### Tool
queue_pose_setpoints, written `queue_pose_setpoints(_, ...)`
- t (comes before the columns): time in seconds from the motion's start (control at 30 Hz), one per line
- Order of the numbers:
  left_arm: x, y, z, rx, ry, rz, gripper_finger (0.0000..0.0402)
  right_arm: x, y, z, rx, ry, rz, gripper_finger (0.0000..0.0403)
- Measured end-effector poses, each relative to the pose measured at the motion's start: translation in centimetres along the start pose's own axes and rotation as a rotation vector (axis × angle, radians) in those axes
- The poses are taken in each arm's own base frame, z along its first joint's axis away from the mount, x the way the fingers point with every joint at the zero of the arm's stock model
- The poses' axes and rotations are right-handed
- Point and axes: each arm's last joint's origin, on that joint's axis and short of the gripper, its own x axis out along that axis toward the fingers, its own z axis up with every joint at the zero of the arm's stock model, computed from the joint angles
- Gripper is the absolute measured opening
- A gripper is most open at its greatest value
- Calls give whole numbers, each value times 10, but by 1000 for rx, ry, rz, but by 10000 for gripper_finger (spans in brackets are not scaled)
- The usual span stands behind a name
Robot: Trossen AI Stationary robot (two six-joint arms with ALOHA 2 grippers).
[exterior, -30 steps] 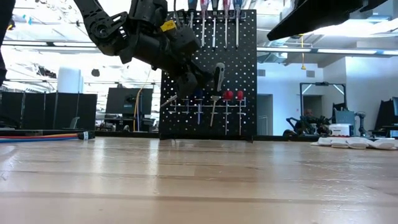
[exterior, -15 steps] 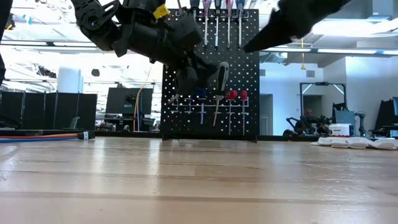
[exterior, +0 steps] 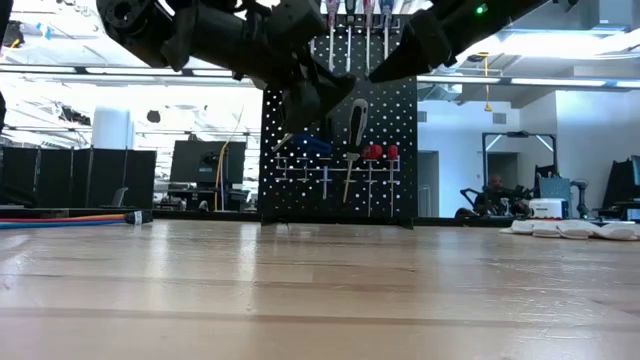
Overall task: Hang tools onto peg board
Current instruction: Hang the black screwdriver on the black pegboard
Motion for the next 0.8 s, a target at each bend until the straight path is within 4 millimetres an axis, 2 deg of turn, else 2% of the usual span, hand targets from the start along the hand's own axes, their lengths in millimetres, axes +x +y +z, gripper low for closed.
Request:
queue_pose_setpoints(0.3,-23,9,22,-89,-69,10,82,0,0,15,86,-139,32,249)
queue_pose_setpoints(0.6,-36,8,31,-87,-66,25,82,23,9,15,171,-225,85,248)
queue_pose_setpoints(0.7,-37,8,31,-81,-60,28,82,28,11,14,182,-237,79,237)
queue_pose_setpoints(0.8,-37,8,31,-86,-52,35,82,27,11,16,188,-254,77,209)
